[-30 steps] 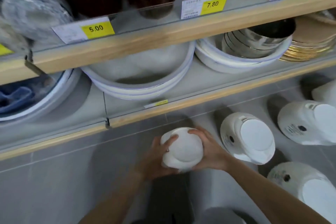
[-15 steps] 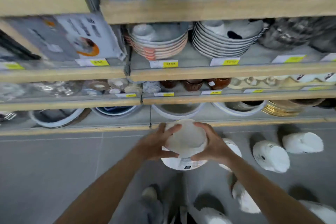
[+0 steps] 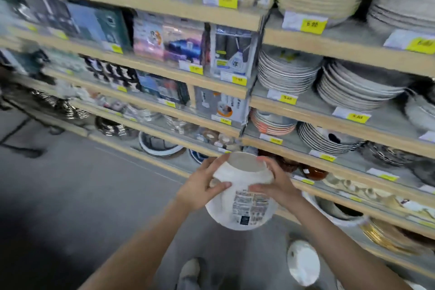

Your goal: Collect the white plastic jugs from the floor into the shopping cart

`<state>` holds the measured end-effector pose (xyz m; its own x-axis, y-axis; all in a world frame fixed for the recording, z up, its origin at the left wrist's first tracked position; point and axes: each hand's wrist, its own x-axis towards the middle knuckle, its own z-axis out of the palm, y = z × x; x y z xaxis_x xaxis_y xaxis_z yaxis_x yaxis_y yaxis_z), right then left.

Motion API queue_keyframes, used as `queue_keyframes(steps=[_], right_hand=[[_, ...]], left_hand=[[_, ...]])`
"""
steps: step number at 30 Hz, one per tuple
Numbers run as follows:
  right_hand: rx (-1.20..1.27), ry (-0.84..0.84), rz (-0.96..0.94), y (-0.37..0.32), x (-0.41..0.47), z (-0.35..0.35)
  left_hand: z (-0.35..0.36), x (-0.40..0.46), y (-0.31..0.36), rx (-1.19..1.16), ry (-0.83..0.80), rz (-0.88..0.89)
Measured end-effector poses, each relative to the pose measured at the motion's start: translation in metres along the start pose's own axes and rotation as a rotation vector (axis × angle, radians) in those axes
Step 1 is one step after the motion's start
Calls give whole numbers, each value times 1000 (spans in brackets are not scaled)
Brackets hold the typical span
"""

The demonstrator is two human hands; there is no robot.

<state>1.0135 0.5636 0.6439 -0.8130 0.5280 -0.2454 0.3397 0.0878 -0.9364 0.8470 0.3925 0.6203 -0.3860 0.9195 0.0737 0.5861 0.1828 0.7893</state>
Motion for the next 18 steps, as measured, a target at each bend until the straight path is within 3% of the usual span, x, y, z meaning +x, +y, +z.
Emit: queue_keyframes(steps=[9, 18], right_hand=[[-187, -204, -104, -97, 39, 108], [-193, -324, -258, -187, 90, 295]], left_hand=[[-119, -68, -36, 149, 196, -81], [-286, -156, -122, 232, 327, -122]])
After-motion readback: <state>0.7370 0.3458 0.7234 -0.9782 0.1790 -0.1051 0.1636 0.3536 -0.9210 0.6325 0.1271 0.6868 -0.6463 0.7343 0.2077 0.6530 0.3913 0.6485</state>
